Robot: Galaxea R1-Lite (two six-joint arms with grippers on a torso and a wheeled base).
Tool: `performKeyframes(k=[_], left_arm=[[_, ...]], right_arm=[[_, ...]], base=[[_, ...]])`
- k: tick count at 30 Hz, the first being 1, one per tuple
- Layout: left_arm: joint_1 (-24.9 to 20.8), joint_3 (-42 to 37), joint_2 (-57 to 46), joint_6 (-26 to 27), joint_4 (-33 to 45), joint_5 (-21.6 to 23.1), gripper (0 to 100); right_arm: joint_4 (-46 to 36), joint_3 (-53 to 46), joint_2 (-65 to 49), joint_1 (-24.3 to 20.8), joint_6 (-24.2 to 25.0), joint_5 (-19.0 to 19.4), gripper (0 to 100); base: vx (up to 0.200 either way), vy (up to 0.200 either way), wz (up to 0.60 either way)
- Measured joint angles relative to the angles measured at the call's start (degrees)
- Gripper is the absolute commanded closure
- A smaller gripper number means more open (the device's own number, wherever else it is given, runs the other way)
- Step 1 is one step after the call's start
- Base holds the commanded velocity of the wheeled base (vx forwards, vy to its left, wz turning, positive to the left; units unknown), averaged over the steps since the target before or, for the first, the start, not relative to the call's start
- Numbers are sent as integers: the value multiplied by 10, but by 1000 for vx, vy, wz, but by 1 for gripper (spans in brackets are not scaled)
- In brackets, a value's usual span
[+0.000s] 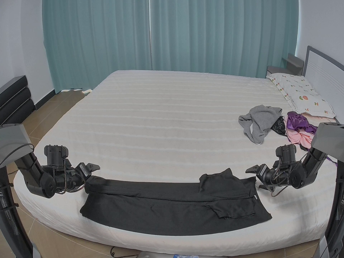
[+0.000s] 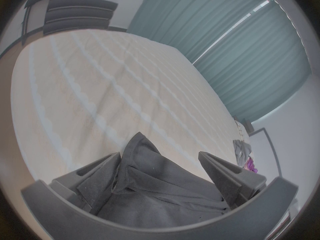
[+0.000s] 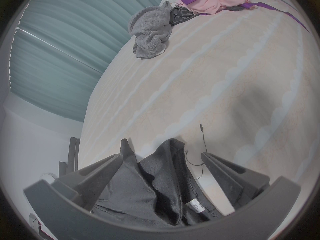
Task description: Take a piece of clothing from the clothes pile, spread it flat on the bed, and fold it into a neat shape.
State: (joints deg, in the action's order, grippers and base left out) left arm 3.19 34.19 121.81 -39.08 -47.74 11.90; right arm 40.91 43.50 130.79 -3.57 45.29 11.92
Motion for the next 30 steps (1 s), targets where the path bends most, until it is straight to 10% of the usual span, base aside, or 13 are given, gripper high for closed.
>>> performKeyframes(k=[30], left_arm=[[-29,-73,96,197,-140,-24,0]], right_arm=[[0,-24,-23,-24,3,3,0]], base=[[0,0,0]])
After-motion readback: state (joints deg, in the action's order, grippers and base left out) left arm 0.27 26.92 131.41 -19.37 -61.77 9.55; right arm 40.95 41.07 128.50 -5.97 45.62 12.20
